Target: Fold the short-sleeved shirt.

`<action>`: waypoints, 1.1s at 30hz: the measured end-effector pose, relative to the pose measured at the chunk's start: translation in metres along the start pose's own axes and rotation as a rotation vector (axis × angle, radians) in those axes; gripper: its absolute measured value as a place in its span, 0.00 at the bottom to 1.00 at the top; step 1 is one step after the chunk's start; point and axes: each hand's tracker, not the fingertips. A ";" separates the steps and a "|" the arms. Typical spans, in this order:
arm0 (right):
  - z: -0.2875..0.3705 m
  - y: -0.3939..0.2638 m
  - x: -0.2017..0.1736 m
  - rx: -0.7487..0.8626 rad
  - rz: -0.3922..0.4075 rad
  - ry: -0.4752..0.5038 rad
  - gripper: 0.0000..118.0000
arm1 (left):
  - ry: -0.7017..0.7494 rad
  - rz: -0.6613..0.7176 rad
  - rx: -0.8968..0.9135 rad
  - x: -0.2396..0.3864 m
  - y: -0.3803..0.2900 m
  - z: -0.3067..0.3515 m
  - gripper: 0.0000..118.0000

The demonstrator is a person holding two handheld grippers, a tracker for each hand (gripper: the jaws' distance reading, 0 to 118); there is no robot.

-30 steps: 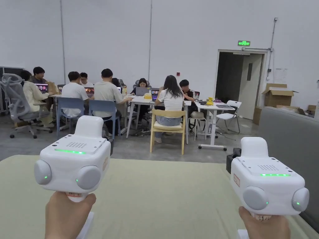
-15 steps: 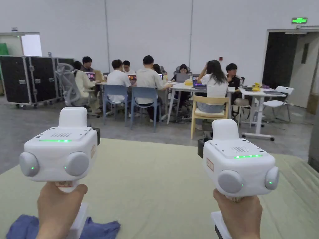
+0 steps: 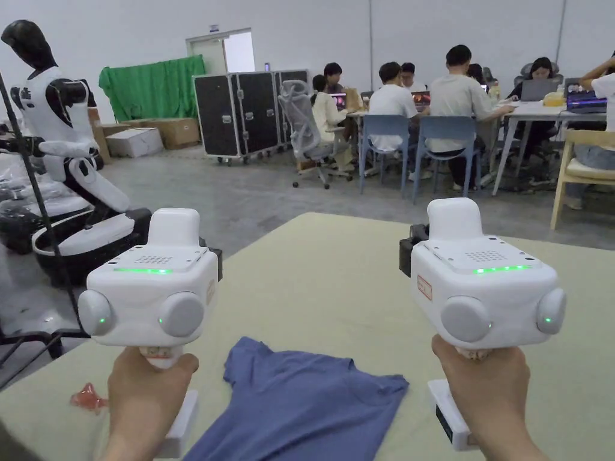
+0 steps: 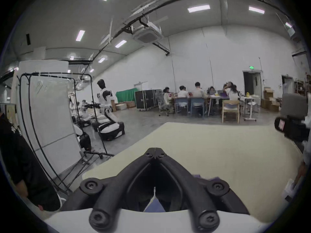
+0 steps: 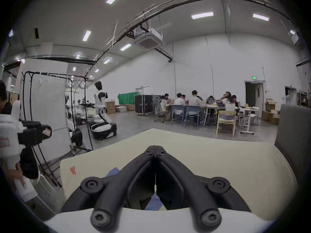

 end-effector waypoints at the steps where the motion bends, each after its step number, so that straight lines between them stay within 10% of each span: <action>1: -0.003 -0.004 0.003 -0.007 0.003 -0.005 0.03 | -0.014 -0.008 -0.021 0.007 -0.009 -0.007 0.00; 5: -0.021 -0.026 0.027 -0.074 0.035 -0.045 0.03 | -0.181 0.103 -0.219 0.040 -0.057 -0.054 0.02; 6: -0.028 -0.034 0.036 -0.098 0.045 -0.061 0.03 | -0.193 0.118 -0.273 0.050 -0.073 -0.067 0.13; 8: -0.039 -0.050 0.052 -0.137 0.053 -0.084 0.03 | -0.247 0.088 -0.380 0.075 -0.104 -0.094 0.69; 9: -0.046 -0.060 0.062 -0.157 0.055 -0.098 0.03 | -0.294 0.065 -0.410 0.091 -0.121 -0.104 0.75; 22: -0.110 -0.181 0.158 -0.424 0.005 -0.171 0.03 | -0.419 -0.189 -0.702 0.238 -0.285 -0.211 0.75; 24: -0.107 -0.190 0.160 -0.430 0.010 -0.157 0.03 | -0.424 -0.118 -0.661 0.222 -0.273 -0.206 0.61; 26: -0.102 -0.197 0.161 -0.436 0.006 -0.141 0.03 | -0.425 -0.071 -0.664 0.203 -0.271 -0.213 0.04; 33: -0.080 -0.202 0.167 -0.436 -0.059 -0.117 0.03 | -0.416 0.078 -0.692 0.177 -0.263 -0.225 0.02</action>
